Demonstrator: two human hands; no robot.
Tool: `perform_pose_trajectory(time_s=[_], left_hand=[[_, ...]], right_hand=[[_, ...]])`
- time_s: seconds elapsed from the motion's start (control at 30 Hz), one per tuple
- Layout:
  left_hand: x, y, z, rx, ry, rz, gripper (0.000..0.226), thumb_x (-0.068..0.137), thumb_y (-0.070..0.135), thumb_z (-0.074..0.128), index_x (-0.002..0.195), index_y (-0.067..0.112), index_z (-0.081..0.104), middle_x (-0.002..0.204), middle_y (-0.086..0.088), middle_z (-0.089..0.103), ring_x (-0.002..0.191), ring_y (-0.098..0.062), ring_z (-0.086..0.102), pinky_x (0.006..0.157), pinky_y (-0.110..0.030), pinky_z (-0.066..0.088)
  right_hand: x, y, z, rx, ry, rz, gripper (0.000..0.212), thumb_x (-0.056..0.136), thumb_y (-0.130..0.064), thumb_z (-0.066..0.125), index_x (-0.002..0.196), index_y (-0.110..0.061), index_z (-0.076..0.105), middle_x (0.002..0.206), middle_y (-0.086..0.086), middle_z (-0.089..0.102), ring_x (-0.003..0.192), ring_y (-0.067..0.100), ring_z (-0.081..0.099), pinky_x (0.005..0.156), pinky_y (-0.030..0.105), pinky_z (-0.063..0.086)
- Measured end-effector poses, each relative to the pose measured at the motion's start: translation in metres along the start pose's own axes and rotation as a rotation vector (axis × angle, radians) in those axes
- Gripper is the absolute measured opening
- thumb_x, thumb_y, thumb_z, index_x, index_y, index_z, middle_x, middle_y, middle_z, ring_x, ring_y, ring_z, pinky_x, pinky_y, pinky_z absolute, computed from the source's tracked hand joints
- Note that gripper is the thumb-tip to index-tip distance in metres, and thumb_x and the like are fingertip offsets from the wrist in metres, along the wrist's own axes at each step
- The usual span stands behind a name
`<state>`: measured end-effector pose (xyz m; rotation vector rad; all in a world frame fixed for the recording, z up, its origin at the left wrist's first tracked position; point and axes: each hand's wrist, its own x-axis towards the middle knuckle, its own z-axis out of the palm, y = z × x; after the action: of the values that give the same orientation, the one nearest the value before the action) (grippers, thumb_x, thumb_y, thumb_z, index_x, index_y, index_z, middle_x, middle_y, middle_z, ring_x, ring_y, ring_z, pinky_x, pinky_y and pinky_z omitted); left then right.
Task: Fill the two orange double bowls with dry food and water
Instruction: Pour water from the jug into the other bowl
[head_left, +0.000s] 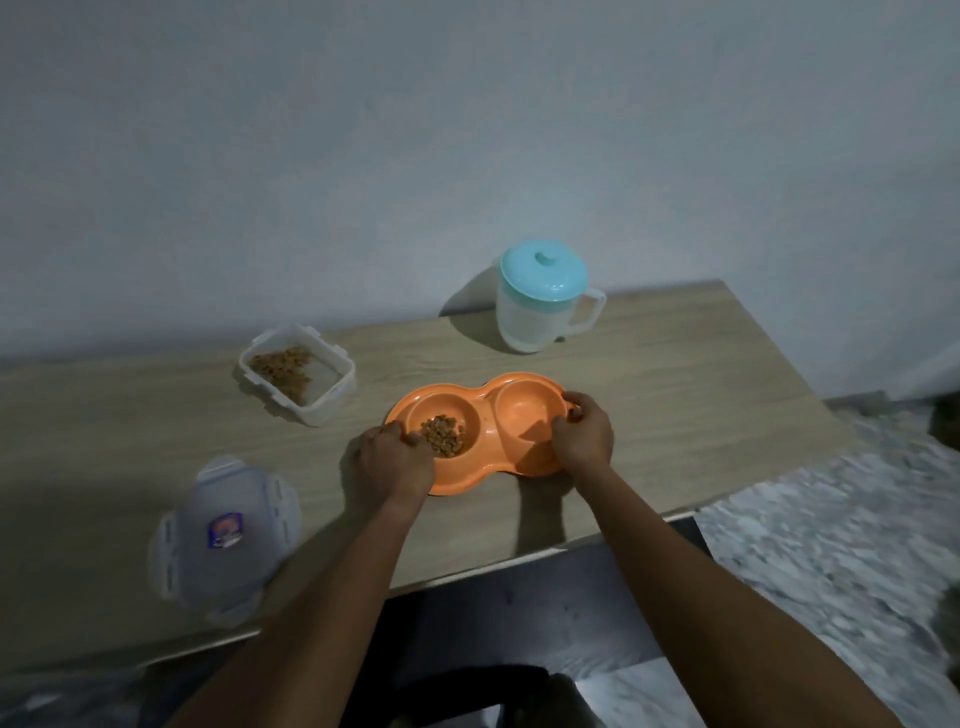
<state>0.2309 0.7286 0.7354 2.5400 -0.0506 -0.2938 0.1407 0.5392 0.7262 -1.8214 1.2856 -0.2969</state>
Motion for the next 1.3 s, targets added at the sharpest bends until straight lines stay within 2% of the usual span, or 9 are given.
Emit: perform_pose_trajectory(time_s=[0.2, 0.3, 0.47, 0.6, 0.7, 0.83, 0.97, 1.07, 1.3], left_hand=[[0.007, 0.026, 0.029, -0.028, 0.054, -0.08, 0.03, 0.09, 0.025, 0.048, 0.1, 0.008, 0.071, 0.108, -0.021, 0.07, 0.103, -0.041, 0.062, 0.092, -0.042, 0.05], [0.008, 0.031, 0.034, -0.103, 0.062, -0.179, 0.033, 0.092, 0.023, 0.052, 0.112, 0.004, 0.07, 0.119, -0.023, 0.067, 0.113, -0.043, 0.059, 0.097, -0.041, 0.046], [0.01, 0.028, 0.04, -0.185, 0.027, -0.197, 0.039, 0.098, 0.027, 0.051, 0.126, 0.004, 0.064, 0.129, -0.022, 0.061, 0.123, -0.04, 0.054, 0.104, -0.039, 0.039], [-0.001, 0.027, 0.04, -0.262, 0.126, -0.189, 0.034, 0.098, 0.02, 0.052, 0.12, -0.001, 0.067, 0.126, -0.026, 0.063, 0.12, -0.04, 0.056, 0.099, -0.039, 0.041], [-0.004, 0.032, 0.042, -0.266, 0.148, -0.209, 0.034, 0.099, 0.019, 0.051, 0.122, 0.0, 0.066, 0.129, -0.024, 0.063, 0.122, -0.039, 0.056, 0.101, -0.038, 0.041], [-0.002, 0.033, 0.043, -0.295, 0.159, -0.272, 0.036, 0.098, 0.023, 0.052, 0.125, 0.003, 0.066, 0.132, -0.021, 0.063, 0.124, -0.039, 0.056, 0.105, -0.039, 0.042], [-0.001, 0.032, 0.05, -0.336, 0.207, -0.333, 0.035, 0.098, 0.024, 0.051, 0.12, 0.003, 0.068, 0.129, -0.021, 0.064, 0.121, -0.041, 0.057, 0.105, -0.043, 0.044], [0.001, 0.033, 0.054, -0.208, 0.187, -0.342, 0.037, 0.1, 0.028, 0.043, 0.117, 0.009, 0.069, 0.125, -0.019, 0.065, 0.116, -0.042, 0.058, 0.101, -0.042, 0.046], [0.008, 0.032, 0.055, -0.008, 0.051, -0.276, 0.044, 0.103, 0.03, 0.028, 0.139, 0.016, 0.049, 0.141, -0.015, 0.052, 0.13, -0.036, 0.049, 0.108, -0.042, 0.033]], right_hand=[[0.063, -0.025, -0.038, 0.169, 0.012, -0.088, 0.05, 0.094, -0.04, 0.062, 0.139, -0.02, 0.056, 0.141, 0.013, 0.053, 0.124, 0.027, 0.056, 0.093, 0.029, 0.04], [0.1, -0.053, -0.05, 0.341, 0.065, -0.097, 0.06, 0.095, -0.056, 0.052, 0.147, -0.026, 0.044, 0.151, 0.01, 0.042, 0.133, 0.028, 0.049, 0.107, 0.037, 0.04], [0.141, -0.071, -0.053, 0.256, -0.192, -0.07, 0.067, 0.075, -0.088, 0.037, 0.103, -0.033, 0.063, 0.124, 0.006, 0.065, 0.125, 0.032, 0.053, 0.107, 0.055, 0.041], [0.141, -0.078, -0.054, 0.483, -0.3, -0.062, 0.034, 0.086, -0.061, 0.063, 0.095, -0.029, 0.065, 0.092, -0.005, 0.062, 0.094, 0.016, 0.06, 0.083, 0.034, 0.046], [0.146, -0.076, -0.056, 0.698, -0.299, 0.008, 0.05, 0.068, -0.055, 0.078, 0.104, -0.02, 0.072, 0.079, -0.005, 0.05, 0.073, 0.011, 0.046, 0.069, 0.028, 0.038], [0.147, -0.077, -0.072, 0.787, -0.222, -0.029, 0.047, 0.051, -0.057, 0.085, 0.077, -0.022, 0.069, 0.075, -0.005, 0.041, 0.063, 0.009, 0.033, 0.061, 0.025, 0.033], [0.139, -0.078, -0.106, 0.586, -0.263, -0.202, 0.056, 0.06, -0.053, 0.087, 0.066, -0.012, 0.048, 0.068, 0.004, 0.035, 0.062, 0.014, 0.033, 0.057, 0.027, 0.03], [0.13, -0.071, -0.119, 0.493, -0.297, -0.331, 0.063, 0.067, -0.042, 0.088, 0.056, -0.022, 0.03, 0.059, -0.001, 0.022, 0.054, 0.012, 0.024, 0.052, 0.028, 0.023], [0.112, -0.055, -0.132, 0.259, -0.249, -0.483, 0.064, 0.056, -0.051, 0.091, 0.056, -0.022, 0.035, 0.059, 0.0, 0.033, 0.061, 0.018, 0.035, 0.06, 0.034, 0.029]])
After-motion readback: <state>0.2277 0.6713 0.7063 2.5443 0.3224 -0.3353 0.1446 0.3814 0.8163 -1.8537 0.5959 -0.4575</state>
